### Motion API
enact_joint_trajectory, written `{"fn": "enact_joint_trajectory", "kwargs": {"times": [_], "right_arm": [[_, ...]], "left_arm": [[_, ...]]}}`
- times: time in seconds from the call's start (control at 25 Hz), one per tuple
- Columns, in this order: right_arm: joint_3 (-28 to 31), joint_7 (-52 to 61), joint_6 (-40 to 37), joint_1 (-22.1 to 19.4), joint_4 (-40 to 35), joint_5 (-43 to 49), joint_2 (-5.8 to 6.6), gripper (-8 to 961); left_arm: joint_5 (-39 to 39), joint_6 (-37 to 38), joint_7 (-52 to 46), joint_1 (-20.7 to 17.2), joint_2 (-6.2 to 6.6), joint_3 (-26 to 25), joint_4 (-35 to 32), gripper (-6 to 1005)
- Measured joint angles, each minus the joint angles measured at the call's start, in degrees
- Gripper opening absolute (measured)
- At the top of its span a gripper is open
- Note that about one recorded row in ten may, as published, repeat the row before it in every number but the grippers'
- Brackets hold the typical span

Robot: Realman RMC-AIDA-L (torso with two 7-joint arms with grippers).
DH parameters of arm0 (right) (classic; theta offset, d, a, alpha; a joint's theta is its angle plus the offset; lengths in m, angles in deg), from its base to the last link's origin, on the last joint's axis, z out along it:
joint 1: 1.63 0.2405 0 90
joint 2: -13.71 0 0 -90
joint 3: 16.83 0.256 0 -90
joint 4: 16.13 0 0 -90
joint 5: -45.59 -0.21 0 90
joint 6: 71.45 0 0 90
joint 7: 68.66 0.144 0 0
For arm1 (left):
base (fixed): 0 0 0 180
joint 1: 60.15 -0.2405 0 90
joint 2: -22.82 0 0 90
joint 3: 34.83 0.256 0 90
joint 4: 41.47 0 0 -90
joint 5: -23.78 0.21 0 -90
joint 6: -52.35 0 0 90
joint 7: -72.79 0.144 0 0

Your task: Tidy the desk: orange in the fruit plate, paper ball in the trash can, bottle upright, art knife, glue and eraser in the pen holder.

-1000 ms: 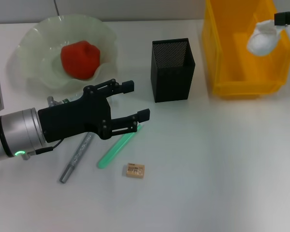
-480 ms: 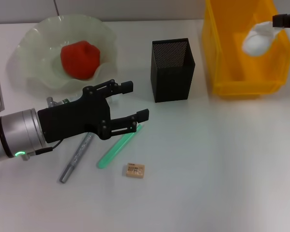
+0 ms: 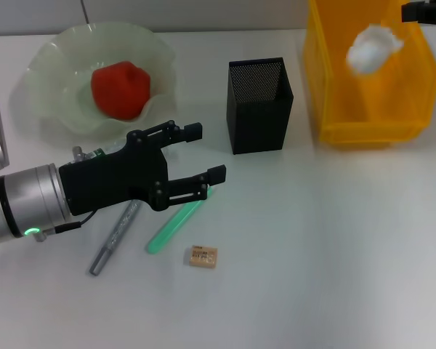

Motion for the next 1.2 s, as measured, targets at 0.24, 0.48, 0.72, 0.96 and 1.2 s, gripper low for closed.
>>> {"fn": "enact_joint_trajectory", "kwargs": {"times": [0.24, 0.48, 0.72, 0.96, 1.2], "right_arm": [[0.4, 0.0, 0.4, -0.3, 0.1, -0.2, 0.03, 113], [0.4, -0.1, 0.2, -1.0, -0.2, -0.5, -0.32, 205], [-0.3, -6.1, -10.2, -3.9, -3.0, -8.0, -2.66, 227], [-1.9, -12.7, -13.2, -9.4, -11.5, -8.4, -8.11, 407], [-10.8, -25.4, -15.9, -18.7, -6.5, -27.2, -9.26, 555]], "left_arm": [[0.0, 0.0, 0.0, -0.3, 0.0, 0.0, 0.0, 801], [0.0, 0.3, 0.0, -0.4, 0.0, 0.0, 0.0, 801], [0.0, 0.5, 0.0, -0.5, 0.0, 0.0, 0.0, 800], [0.0, 1.1, 0.0, -0.4, 0.05, 0.0, 0.0, 800], [0.0, 2.1, -0.1, 0.1, 0.14, -0.2, -0.3, 800]]}}
